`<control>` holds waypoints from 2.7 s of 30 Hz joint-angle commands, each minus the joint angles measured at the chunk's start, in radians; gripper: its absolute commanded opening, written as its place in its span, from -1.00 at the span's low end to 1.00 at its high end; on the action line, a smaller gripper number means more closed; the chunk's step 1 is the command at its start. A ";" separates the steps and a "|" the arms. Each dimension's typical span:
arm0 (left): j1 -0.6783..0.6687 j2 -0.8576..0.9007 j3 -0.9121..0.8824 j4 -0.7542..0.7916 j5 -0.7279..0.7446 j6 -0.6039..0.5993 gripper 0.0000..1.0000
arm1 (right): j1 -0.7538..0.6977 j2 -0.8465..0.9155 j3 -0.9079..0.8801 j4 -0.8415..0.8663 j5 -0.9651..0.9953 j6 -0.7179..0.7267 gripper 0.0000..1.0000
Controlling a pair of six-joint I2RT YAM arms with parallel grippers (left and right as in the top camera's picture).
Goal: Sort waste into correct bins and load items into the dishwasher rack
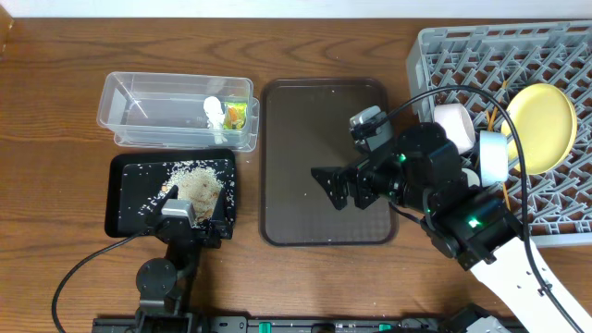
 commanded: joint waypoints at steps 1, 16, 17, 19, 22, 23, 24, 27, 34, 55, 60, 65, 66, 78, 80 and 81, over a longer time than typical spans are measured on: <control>0.003 -0.007 -0.015 -0.010 -0.001 0.009 0.86 | -0.056 -0.031 0.013 -0.005 0.000 0.015 0.98; 0.003 -0.007 -0.015 -0.010 -0.001 0.009 0.86 | -0.197 -0.522 -0.006 -0.336 0.128 -0.307 0.99; 0.003 -0.007 -0.015 -0.011 -0.001 0.009 0.86 | -0.202 -0.555 -0.018 -0.344 0.160 -0.309 0.99; 0.003 -0.007 -0.015 -0.011 -0.001 0.009 0.86 | -0.220 -0.620 -0.059 -0.340 0.200 -0.317 0.99; 0.003 -0.007 -0.015 -0.011 -0.001 0.009 0.86 | -0.248 -0.725 -0.171 -0.287 0.203 -0.320 0.98; 0.003 -0.007 -0.015 -0.010 -0.001 0.009 0.86 | -0.251 -0.750 -0.206 -0.268 0.203 -0.320 0.98; 0.003 -0.007 -0.015 -0.011 -0.001 0.009 0.86 | -0.252 -0.786 -0.259 -0.239 0.203 -0.319 0.98; 0.003 -0.007 -0.015 -0.011 -0.001 0.009 0.86 | -0.252 -0.888 -0.439 -0.117 0.201 -0.317 0.98; 0.003 -0.007 -0.015 -0.011 -0.001 0.009 0.86 | -0.252 -1.076 -0.790 0.175 0.195 -0.315 0.98; 0.003 -0.007 -0.015 -0.010 -0.001 0.009 0.86 | -0.249 -1.128 -1.020 0.415 0.176 -0.315 0.99; 0.003 -0.007 -0.015 -0.010 -0.001 0.009 0.86 | -0.249 -1.128 -1.020 0.415 0.176 -0.315 0.98; 0.003 -0.007 -0.015 -0.011 -0.001 0.009 0.86 | -0.249 -1.128 -1.020 0.416 0.176 -0.315 0.98; 0.003 -0.007 -0.015 -0.011 -0.001 0.009 0.86 | -0.249 -1.128 -1.020 0.415 0.176 -0.315 0.99; 0.003 -0.007 -0.015 -0.010 -0.001 0.009 0.86 | -0.249 -1.128 -1.020 0.415 0.176 -0.315 0.99; 0.003 -0.007 -0.015 -0.011 -0.001 0.009 0.86 | -0.249 -1.128 -1.020 0.415 0.176 -0.315 0.98; 0.003 -0.007 -0.015 -0.011 -0.001 0.009 0.86 | -0.249 -1.128 -1.020 0.415 0.176 -0.315 0.98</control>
